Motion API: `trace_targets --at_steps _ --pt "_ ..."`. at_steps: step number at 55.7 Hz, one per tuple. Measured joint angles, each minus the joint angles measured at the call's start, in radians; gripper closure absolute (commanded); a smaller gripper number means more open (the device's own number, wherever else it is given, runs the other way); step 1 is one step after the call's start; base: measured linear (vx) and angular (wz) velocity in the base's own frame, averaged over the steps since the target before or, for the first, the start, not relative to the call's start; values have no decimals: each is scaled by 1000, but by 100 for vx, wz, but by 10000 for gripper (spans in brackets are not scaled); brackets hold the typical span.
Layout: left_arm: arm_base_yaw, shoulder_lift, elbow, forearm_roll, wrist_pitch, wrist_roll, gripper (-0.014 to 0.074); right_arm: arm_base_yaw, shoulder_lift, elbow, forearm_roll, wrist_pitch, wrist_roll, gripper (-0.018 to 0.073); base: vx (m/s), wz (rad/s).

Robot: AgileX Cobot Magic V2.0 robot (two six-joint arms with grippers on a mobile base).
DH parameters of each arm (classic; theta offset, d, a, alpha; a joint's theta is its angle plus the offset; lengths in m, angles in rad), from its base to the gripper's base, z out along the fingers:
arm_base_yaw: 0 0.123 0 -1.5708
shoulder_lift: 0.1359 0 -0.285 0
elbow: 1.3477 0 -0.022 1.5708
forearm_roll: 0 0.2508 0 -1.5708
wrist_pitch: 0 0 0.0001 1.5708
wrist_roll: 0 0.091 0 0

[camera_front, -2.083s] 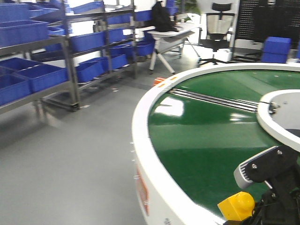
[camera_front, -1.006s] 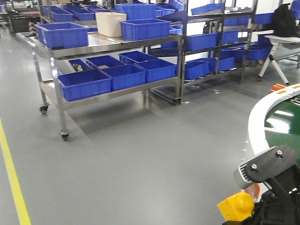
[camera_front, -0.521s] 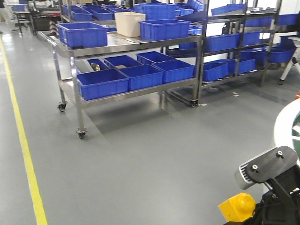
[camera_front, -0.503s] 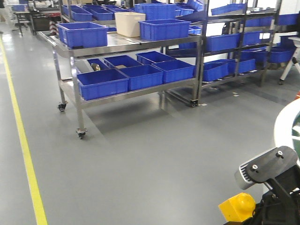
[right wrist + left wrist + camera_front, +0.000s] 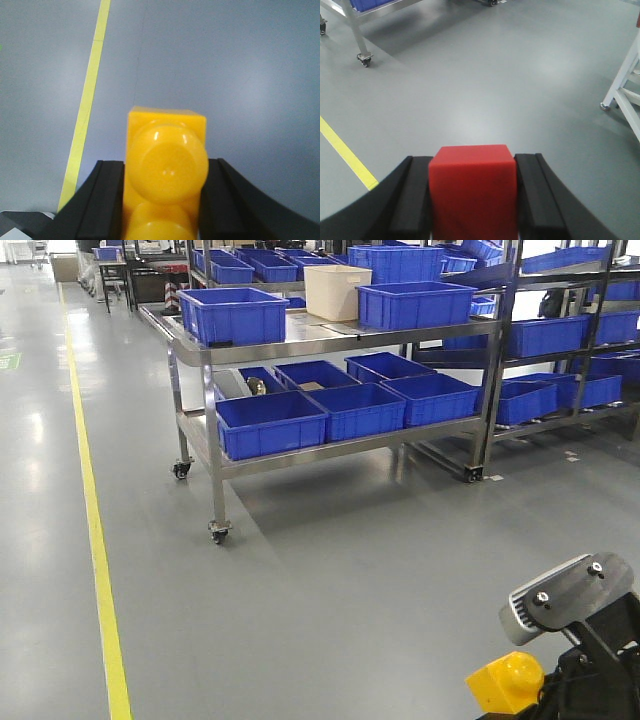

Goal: Pick red and yellow blocks into blue bin
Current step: 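Drive the base away from the table toward the large blue bin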

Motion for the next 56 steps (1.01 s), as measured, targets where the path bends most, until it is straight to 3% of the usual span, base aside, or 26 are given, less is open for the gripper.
trace_targets --at_steps 56 --pt "0 0 0 0 0 0 225 0 0 0 0 16 0 284 41 -5"
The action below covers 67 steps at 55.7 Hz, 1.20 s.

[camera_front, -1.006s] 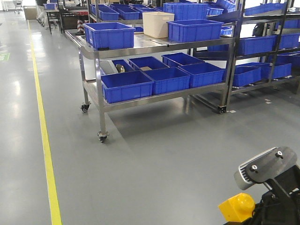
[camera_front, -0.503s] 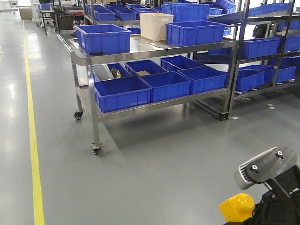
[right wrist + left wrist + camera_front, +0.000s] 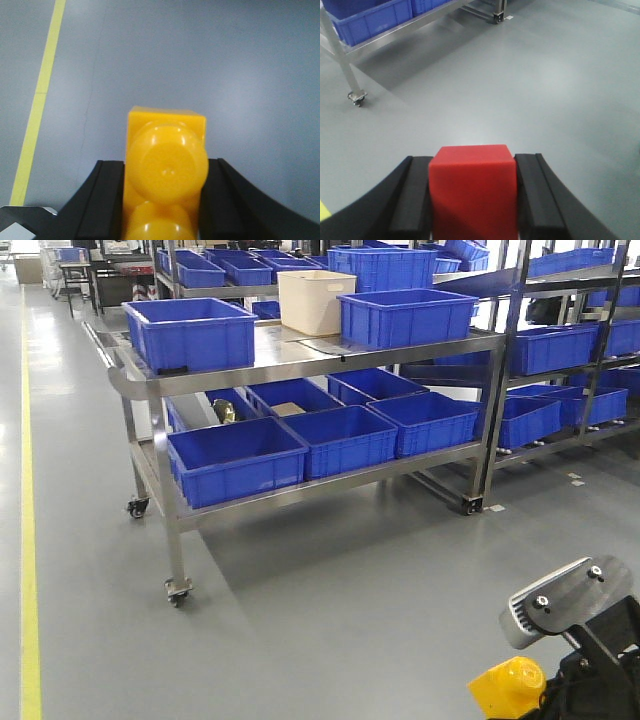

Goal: Pick red and yellow blocks into blue bin
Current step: 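Drive the base away from the table toward the large blue bin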

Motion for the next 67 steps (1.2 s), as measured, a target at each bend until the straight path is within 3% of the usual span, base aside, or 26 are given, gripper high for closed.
trace_targets --at_steps 67 --pt "0 0 0 0 0 0 225 0 0 0 0 12 0 284 44 -32"
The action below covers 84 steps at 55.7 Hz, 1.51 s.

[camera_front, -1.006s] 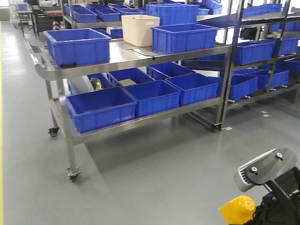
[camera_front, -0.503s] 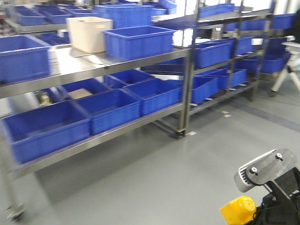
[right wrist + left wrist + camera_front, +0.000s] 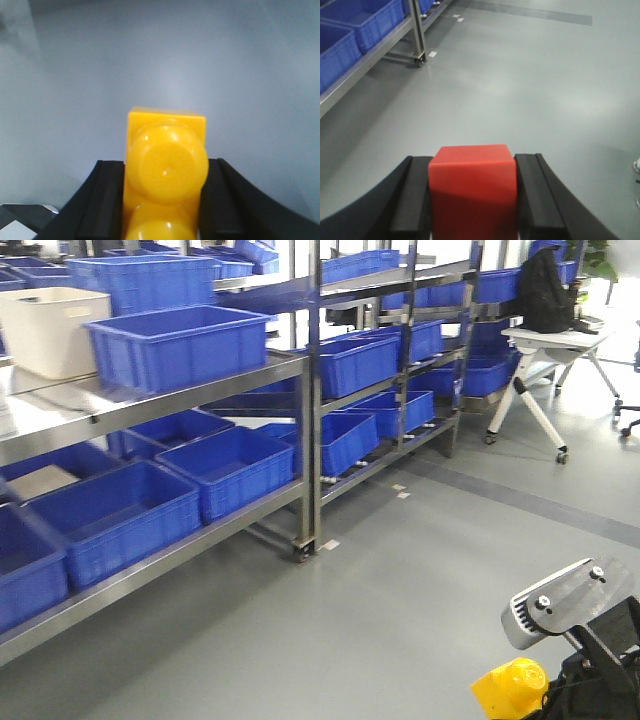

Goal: Pick red and yellow blocks into blue bin
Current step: 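Drive the base away from the table toward the large blue bin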

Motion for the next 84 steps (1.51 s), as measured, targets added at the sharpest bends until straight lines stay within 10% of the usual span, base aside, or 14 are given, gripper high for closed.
trace_targets --at_steps 84 --pt "0 0 0 0 0 0 225 0 0 0 -1 17 0 284 46 -19"
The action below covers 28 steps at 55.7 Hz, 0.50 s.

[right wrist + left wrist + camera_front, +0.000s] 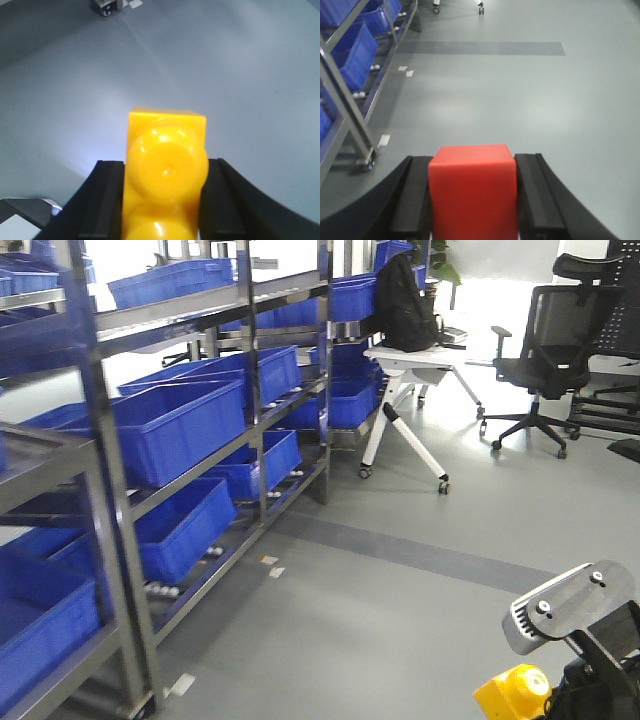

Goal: Pick red and yellow blocks into blue bin
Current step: 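Drive the base away from the table toward the large blue bin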

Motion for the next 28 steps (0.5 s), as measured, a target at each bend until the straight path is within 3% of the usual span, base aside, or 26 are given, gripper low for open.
trace_targets --at_steps 28 --pt "0 0 0 0 0 0 225 0 0 0 0 3 0 284 42 -9"
